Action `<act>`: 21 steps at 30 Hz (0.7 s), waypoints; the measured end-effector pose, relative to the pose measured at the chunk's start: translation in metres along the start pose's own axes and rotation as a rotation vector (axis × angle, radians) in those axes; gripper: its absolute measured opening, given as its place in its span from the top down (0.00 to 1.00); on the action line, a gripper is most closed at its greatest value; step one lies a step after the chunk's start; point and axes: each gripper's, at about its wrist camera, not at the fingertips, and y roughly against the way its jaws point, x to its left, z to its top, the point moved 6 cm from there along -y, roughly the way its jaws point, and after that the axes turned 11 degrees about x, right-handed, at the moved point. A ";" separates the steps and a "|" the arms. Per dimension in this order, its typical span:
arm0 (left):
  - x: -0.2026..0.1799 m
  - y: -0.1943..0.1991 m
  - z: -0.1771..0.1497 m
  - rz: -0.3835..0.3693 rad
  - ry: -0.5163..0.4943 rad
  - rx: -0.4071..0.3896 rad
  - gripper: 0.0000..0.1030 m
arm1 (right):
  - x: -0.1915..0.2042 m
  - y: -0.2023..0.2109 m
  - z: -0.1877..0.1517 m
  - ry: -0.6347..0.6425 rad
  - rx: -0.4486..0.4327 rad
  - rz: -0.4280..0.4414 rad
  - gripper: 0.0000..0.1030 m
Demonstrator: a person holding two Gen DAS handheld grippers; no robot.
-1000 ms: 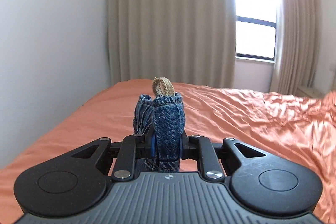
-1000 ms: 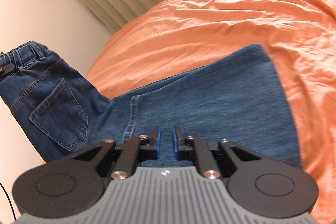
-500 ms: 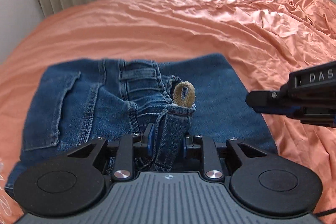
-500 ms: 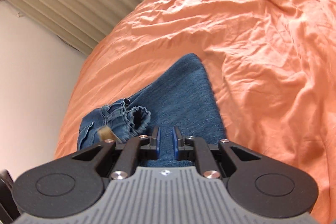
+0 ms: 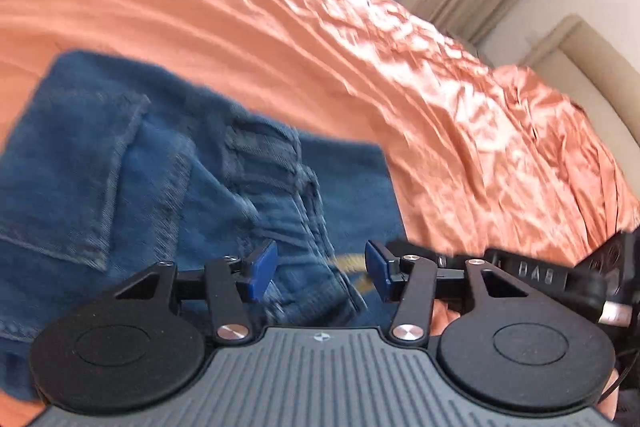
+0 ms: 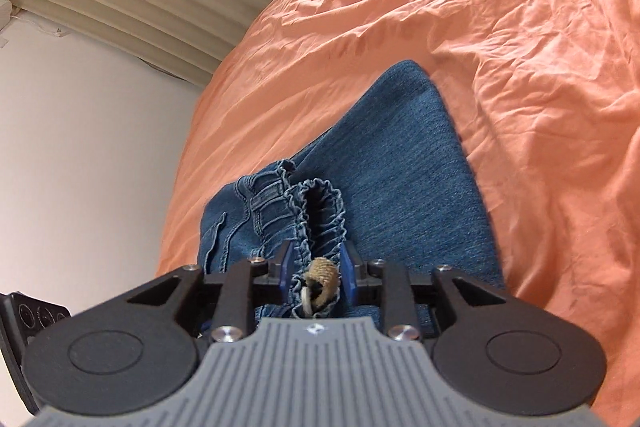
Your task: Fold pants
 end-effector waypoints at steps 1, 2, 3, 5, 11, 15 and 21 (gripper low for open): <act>0.004 0.006 0.006 0.024 -0.005 -0.019 0.43 | 0.002 -0.004 0.000 0.003 0.007 0.013 0.68; 0.010 0.010 0.010 0.052 -0.011 -0.032 0.43 | 0.005 -0.007 0.001 0.005 0.010 0.026 0.67; 0.015 0.012 0.016 0.080 -0.014 -0.041 0.43 | 0.007 -0.010 0.003 0.005 0.011 0.040 0.66; 0.031 0.018 0.025 0.131 -0.005 -0.059 0.43 | 0.010 -0.018 0.008 -0.007 0.012 0.065 0.64; 0.082 0.028 0.048 0.179 0.058 -0.090 0.43 | 0.002 -0.047 0.028 -0.080 0.016 0.101 0.63; 0.109 0.023 0.059 0.183 0.086 -0.094 0.43 | -0.002 -0.063 0.039 -0.146 0.022 0.140 0.65; 0.135 0.013 0.069 0.139 0.123 -0.091 0.43 | 0.004 -0.085 0.046 -0.097 0.056 0.008 0.67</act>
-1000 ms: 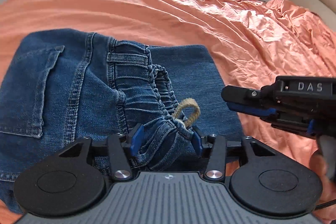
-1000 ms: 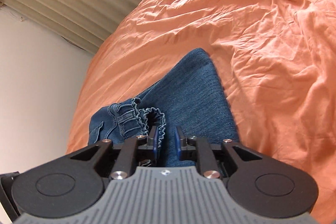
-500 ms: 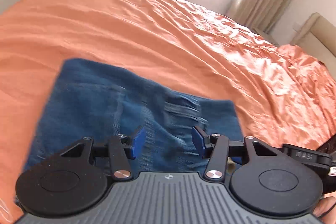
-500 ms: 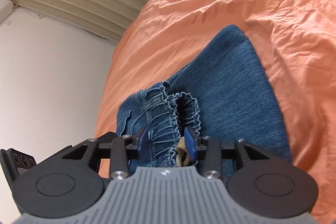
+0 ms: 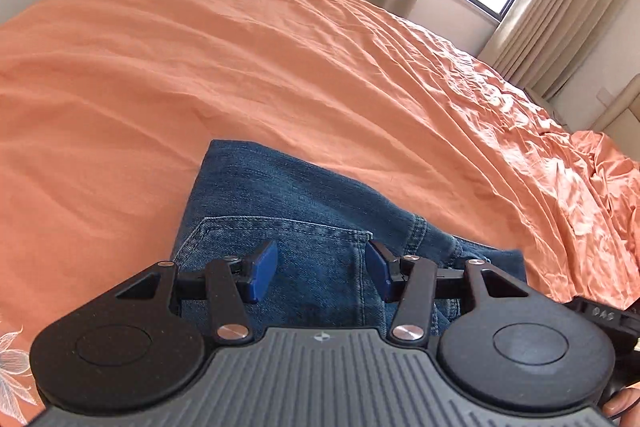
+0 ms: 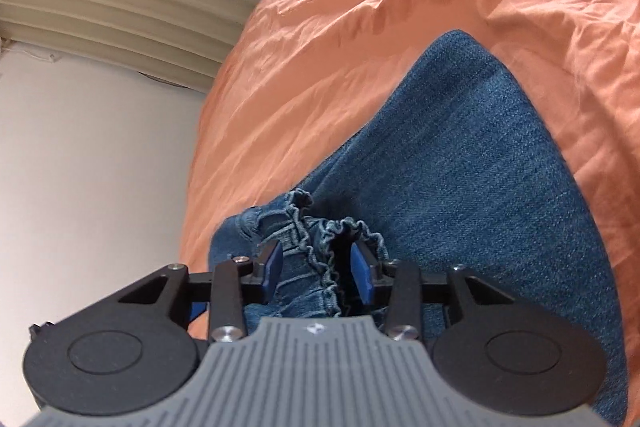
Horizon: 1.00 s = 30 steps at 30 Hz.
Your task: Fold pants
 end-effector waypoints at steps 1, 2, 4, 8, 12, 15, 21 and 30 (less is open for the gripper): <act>0.001 -0.002 0.000 -0.008 -0.001 0.004 0.43 | 0.000 -0.004 -0.002 -0.009 0.027 0.003 0.69; 0.002 -0.003 0.001 -0.014 -0.004 0.005 0.43 | 0.001 -0.007 -0.005 -0.023 0.053 0.022 0.70; 0.003 -0.004 0.000 -0.023 -0.008 0.001 0.43 | 0.003 -0.008 -0.010 -0.046 0.086 0.039 0.74; 0.008 -0.004 -0.005 -0.038 0.003 -0.001 0.43 | 0.009 0.006 -0.013 -0.008 0.058 0.024 0.98; 0.011 0.003 -0.007 -0.029 0.008 -0.007 0.43 | 0.041 0.041 -0.020 0.102 0.023 0.135 1.00; 0.010 0.008 -0.006 -0.021 -0.004 -0.009 0.43 | 0.044 0.056 -0.027 0.132 0.029 0.147 1.00; 0.005 0.003 -0.005 0.000 -0.002 0.010 0.43 | -0.012 0.015 -0.037 -0.001 0.127 0.007 0.99; -0.002 0.010 0.008 -0.007 -0.011 -0.017 0.43 | 0.000 0.010 -0.002 -0.017 0.019 0.132 0.53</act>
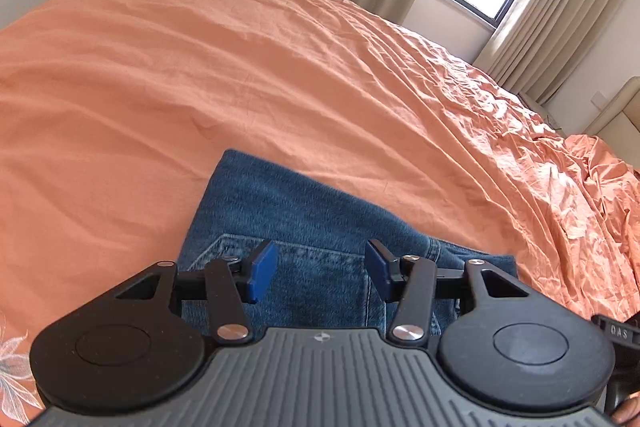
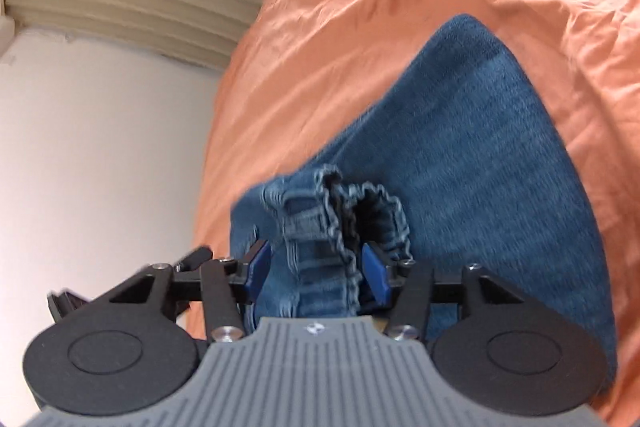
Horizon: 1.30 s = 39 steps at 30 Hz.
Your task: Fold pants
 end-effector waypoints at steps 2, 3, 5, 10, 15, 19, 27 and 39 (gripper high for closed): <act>0.001 0.001 0.004 -0.003 0.005 -0.001 0.43 | -0.009 -0.012 0.005 -0.050 -0.002 0.012 0.56; 0.002 0.001 0.006 -0.002 0.008 -0.001 0.43 | -0.012 -0.018 0.006 -0.064 0.003 0.015 0.59; 0.004 0.002 0.008 -0.001 0.010 -0.001 0.43 | -0.019 -0.029 0.009 -0.091 0.002 0.040 0.67; 0.011 0.007 0.010 0.024 0.006 -0.003 0.43 | -0.002 -0.023 0.013 0.009 -0.032 0.022 0.87; 0.017 0.017 0.012 0.023 0.036 -0.030 0.43 | 0.062 0.014 0.006 0.240 -0.083 0.061 0.88; 0.013 0.023 0.011 0.012 0.033 -0.032 0.43 | 0.081 0.051 0.011 0.311 -0.160 0.065 0.88; -0.012 0.019 0.003 0.013 -0.036 0.005 0.45 | -0.014 0.074 0.039 0.066 -0.195 -0.179 0.89; -0.034 0.013 -0.011 0.017 -0.149 0.068 0.45 | -0.031 0.059 0.041 0.083 -0.227 -0.384 0.92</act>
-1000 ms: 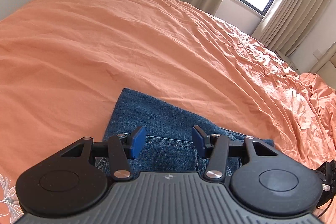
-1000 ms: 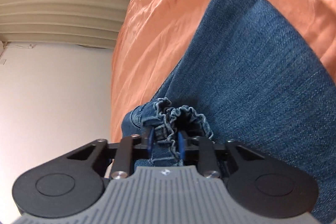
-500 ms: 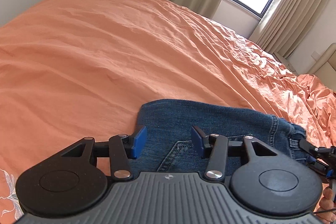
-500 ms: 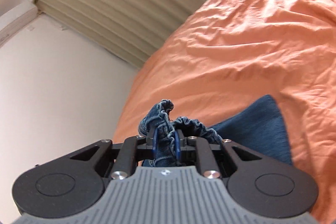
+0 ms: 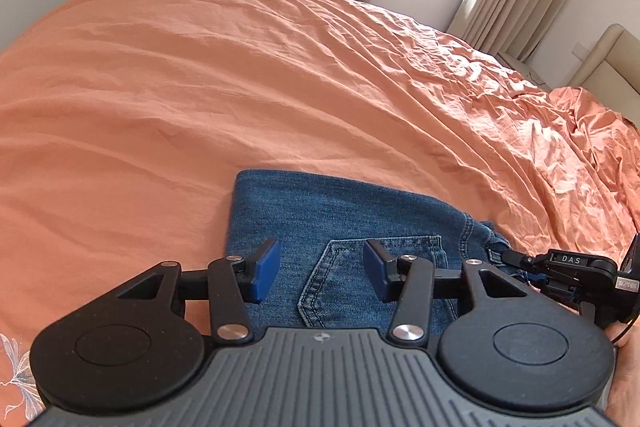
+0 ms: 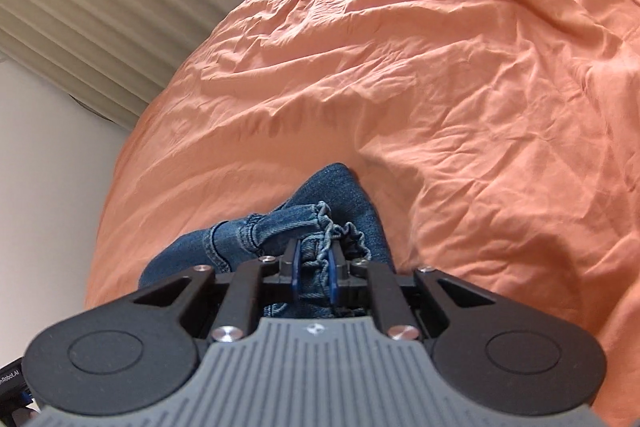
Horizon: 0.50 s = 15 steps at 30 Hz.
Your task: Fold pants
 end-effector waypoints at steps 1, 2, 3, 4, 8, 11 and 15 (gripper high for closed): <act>0.000 -0.001 -0.002 0.000 -0.003 0.010 0.45 | 0.002 0.000 0.001 0.004 -0.005 0.001 0.90; 0.001 -0.002 -0.005 0.004 -0.001 0.016 0.45 | 0.003 0.004 0.000 0.009 -0.012 0.002 0.86; 0.001 -0.003 -0.007 0.004 0.003 0.021 0.45 | 0.003 0.009 -0.001 0.013 -0.021 0.002 0.80; 0.002 -0.002 -0.010 0.003 0.007 0.024 0.45 | 0.005 0.017 -0.005 0.020 -0.028 0.000 0.78; 0.002 0.008 -0.022 0.021 -0.026 0.023 0.45 | 0.010 0.052 -0.020 0.066 -0.059 0.014 0.65; 0.000 0.020 -0.034 0.044 -0.080 0.015 0.45 | 0.003 0.068 -0.039 0.060 -0.042 0.002 0.63; -0.002 0.034 -0.057 0.068 -0.169 0.020 0.43 | -0.018 0.078 -0.061 -0.039 -0.003 -0.002 0.58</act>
